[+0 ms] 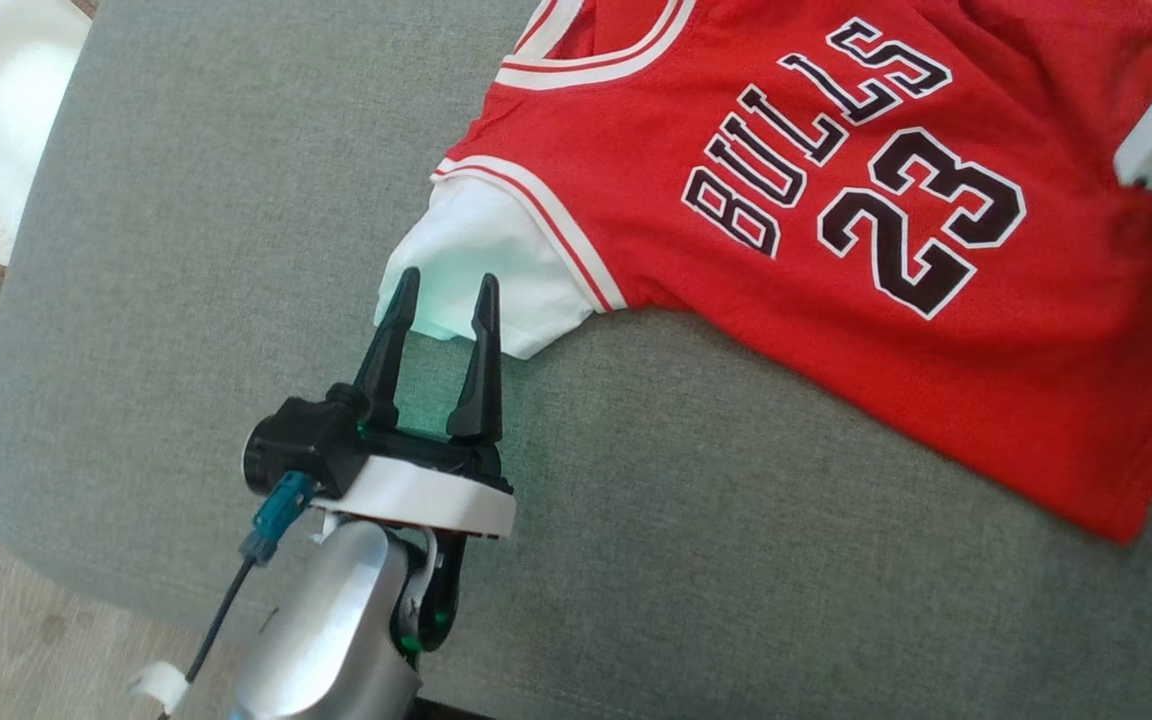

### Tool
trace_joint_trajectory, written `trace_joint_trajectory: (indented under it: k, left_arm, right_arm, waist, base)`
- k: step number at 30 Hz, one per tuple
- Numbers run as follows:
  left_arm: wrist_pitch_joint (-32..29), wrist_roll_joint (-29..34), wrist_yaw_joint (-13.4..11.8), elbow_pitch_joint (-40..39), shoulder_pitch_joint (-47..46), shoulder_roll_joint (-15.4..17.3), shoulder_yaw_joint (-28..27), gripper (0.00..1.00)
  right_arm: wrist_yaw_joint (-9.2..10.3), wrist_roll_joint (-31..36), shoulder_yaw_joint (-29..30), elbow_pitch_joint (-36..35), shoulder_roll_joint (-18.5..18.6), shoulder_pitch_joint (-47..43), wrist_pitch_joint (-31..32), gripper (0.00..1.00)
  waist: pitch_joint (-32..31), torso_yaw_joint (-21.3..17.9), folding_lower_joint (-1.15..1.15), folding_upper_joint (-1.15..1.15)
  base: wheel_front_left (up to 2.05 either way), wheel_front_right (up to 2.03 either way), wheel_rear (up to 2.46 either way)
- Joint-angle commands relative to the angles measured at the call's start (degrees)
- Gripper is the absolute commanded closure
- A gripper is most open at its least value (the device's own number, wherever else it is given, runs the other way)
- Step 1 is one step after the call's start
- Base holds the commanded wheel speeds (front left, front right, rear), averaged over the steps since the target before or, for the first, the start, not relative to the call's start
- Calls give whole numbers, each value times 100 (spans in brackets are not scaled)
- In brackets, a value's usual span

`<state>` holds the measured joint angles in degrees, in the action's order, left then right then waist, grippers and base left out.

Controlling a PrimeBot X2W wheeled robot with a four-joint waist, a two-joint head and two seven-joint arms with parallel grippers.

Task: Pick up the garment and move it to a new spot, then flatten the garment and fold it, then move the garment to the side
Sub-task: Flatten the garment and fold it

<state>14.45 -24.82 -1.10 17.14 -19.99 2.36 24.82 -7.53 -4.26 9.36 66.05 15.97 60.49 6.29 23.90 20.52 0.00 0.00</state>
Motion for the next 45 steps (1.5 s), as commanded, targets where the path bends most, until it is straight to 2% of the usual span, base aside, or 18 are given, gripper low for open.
trace_joint_trajectory:
  k: [1, 13, 20, 21, 22, 28, 33, 40, 45]
  left_arm:
    - [54, -63, -46, -175, -117, 53, -126, 0]
    - [54, -231, -56, -240, -134, 52, 123, 0]
    - [55, -383, -98, -334, -138, 52, 309, 0]
    - [55, -395, -107, -347, -139, 52, 319, 0]
    - [55, -407, -117, -357, -140, 52, 325, 0]
    - [55, -410, -163, -375, -168, 52, 245, 0]
    - [55, -317, -166, -393, -212, 52, -12, 0]
    - [55, -45, -94, -308, -55, 52, -544, 0]
    - [55, 206, 21, -243, 179, 52, -969, 0]
  right_arm:
    - [4, 24, -126, -160, 44, 340, -100, 100]
    - [4, 174, -189, 11, 593, 1372, -508, 100]
    - [4, 689, 28, 213, 905, 1892, -628, 100]
    - [4, 817, 39, 234, 930, 1916, -634, 16]
    - [4, 930, 78, 272, 943, 1923, -602, 0]
    - [4, 1279, 244, 352, 758, 1885, -644, 0]
    - [4, 1298, 161, 394, 470, 1751, -1077, 0]
    - [4, 789, -357, 418, 21, 1267, -1934, 0]
    - [4, 149, -745, -118, -381, 495, -2117, 0]
  waist:
    - [7, 9, 0, 0]
    - [197, 320, 0, 0]
    - [352, 607, 0, 0]
    - [374, 616, 0, 0]
    - [390, 622, 0, 0]
    - [395, 503, 0, 0]
    - [171, 200, 0, 0]
    - [-449, -398, 0, 0]
    - [-1000, -833, 0, 0]
  base:
    - [0, 0, 0]
    - [0, 0, 0]
    - [0, 0, 0]
    - [0, 0, 0]
    - [0, 0, 0]
    - [0, 0, 0]
    - [0, 0, 0]
    - [0, 0, 0]
    - [0, 0, 0]
